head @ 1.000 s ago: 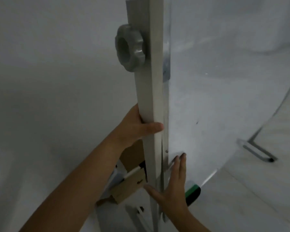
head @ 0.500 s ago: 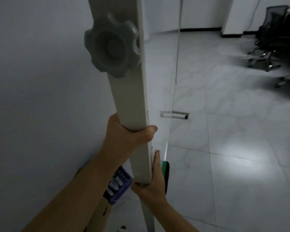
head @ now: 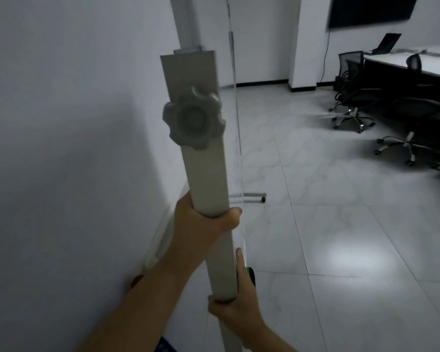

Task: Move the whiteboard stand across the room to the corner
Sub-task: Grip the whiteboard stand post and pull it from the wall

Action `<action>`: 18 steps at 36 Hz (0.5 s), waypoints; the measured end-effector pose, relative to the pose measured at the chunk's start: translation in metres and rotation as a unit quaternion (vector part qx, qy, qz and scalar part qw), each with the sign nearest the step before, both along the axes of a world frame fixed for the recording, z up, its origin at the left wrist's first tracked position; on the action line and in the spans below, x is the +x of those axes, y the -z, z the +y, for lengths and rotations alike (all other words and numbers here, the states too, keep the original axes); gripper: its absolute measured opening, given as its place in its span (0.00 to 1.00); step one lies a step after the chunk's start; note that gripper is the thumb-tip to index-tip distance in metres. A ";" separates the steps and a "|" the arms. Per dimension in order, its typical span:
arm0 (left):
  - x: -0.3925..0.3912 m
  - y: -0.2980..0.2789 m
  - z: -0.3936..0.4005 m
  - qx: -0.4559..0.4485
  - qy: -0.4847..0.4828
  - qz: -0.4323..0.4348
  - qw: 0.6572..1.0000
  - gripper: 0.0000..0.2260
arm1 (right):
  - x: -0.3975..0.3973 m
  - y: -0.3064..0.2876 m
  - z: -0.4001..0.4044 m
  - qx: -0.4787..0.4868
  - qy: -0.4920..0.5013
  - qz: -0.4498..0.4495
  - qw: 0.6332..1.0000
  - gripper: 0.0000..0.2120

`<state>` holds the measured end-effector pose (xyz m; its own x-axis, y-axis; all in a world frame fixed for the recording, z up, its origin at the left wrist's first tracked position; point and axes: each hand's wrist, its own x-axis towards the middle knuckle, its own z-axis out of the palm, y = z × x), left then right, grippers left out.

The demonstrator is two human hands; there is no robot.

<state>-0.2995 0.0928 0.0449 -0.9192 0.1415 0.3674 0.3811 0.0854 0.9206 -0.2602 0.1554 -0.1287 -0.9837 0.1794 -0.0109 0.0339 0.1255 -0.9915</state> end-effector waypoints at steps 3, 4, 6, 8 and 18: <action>-0.029 -0.004 0.024 0.009 0.028 -0.001 1.000 0.11 | -0.032 -0.002 0.024 0.030 0.005 0.008 0.999 0.54; -0.040 -0.005 0.031 0.008 0.034 -0.001 0.999 0.10 | -0.043 -0.004 0.031 0.033 0.007 0.007 0.999 0.54; -0.070 -0.006 0.050 0.008 0.040 -0.004 0.999 0.09 | -0.073 -0.005 0.051 0.037 0.008 0.004 0.999 0.55; -0.101 -0.006 0.066 0.013 0.043 -0.006 0.999 0.08 | -0.104 -0.004 0.069 0.043 0.008 0.015 0.999 0.55; -0.252 -0.002 0.125 0.003 0.055 0.008 0.998 0.12 | -0.253 0.003 0.128 0.038 0.016 -0.001 0.999 0.52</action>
<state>-0.5514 0.2175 0.0465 -0.8921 0.2395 0.3832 0.4028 0.0367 0.9146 -0.5134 0.2836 -0.1318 -0.9776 0.2105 0.0022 0.0407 0.1994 -0.9791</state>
